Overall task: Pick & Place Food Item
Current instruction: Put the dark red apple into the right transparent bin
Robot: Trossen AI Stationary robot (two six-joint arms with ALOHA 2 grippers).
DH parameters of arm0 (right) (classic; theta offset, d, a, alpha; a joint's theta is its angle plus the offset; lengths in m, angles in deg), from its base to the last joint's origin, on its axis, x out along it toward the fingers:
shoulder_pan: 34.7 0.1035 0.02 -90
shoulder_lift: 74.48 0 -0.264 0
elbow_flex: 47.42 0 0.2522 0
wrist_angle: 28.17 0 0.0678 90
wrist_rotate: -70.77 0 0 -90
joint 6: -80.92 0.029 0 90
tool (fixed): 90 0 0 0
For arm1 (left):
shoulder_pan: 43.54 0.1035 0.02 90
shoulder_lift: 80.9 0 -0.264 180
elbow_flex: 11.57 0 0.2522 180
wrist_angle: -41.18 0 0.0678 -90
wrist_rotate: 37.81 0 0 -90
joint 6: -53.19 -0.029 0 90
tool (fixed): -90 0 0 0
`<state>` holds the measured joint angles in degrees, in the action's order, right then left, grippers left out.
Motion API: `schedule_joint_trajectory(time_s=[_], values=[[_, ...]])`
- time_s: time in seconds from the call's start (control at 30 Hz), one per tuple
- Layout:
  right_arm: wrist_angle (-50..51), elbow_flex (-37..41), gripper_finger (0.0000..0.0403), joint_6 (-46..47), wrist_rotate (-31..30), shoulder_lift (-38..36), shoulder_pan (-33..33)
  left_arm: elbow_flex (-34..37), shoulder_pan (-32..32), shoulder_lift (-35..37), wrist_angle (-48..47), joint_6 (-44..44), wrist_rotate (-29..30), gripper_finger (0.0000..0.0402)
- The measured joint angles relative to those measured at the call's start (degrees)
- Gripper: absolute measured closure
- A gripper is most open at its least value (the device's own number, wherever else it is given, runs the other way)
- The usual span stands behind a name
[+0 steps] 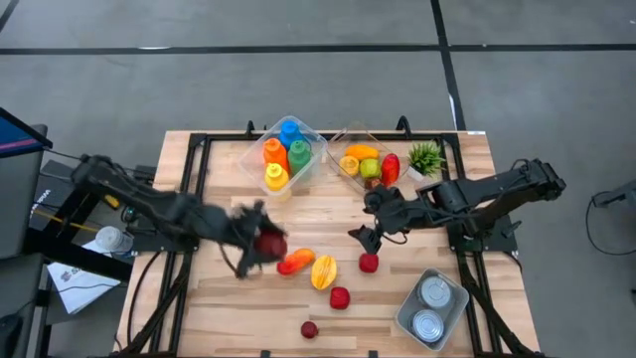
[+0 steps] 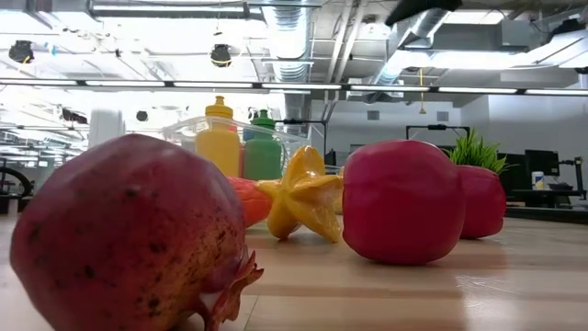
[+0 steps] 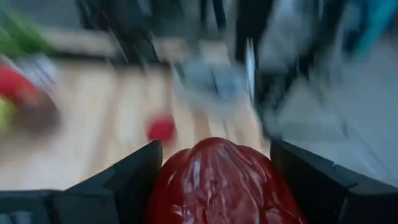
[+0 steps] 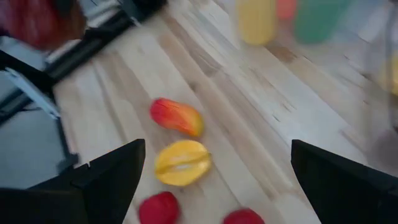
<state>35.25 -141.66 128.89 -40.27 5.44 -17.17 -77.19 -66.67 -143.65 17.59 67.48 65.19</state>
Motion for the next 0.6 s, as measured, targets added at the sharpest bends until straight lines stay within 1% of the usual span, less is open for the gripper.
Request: schedule_joint_trajectory(time_s=[0.13,0.23,0.3,0.37,0.47,0.53,0.6], values=[[-5.9,0.0,0.0013,-1.5,0.0,0.0,-0.2,-0.1,3.2,6.2,12.3,0.1,6.9,0.0123],[-11.4,0.0,0.0013,-4.3,0.0,0.0,-1.1,-0.1,6.5,8.2,21.9,-0.2,9.4,0.0122],[-14.8,0.0,0.0013,-7.3,0.0,0.0,-1.8,-0.1,8.8,8.4,27.2,0.3,9.5,0.0122],[-18.4,0.0,0.0013,-12.2,0.0,0.0,-2.5,-0.1,11.0,8.4,30.7,2.2,9.3,0.0122],[-24.1,0.0,0.0013,-17.6,0.0,0.0,-3.9,-0.2,14.5,7.9,32.7,6.2,6.5,0.0122],[-27.3,0.0,0.0013,-18.9,0.0,0.0,-5.2,-0.2,16.9,7.6,32.3,8.8,4.6,0.0121],[-29.4,0.0,0.0013,-19.7,0.1,0.0,-6.9,-0.2,19.2,6.5,34.4,10.4,3.2,0.0121]])
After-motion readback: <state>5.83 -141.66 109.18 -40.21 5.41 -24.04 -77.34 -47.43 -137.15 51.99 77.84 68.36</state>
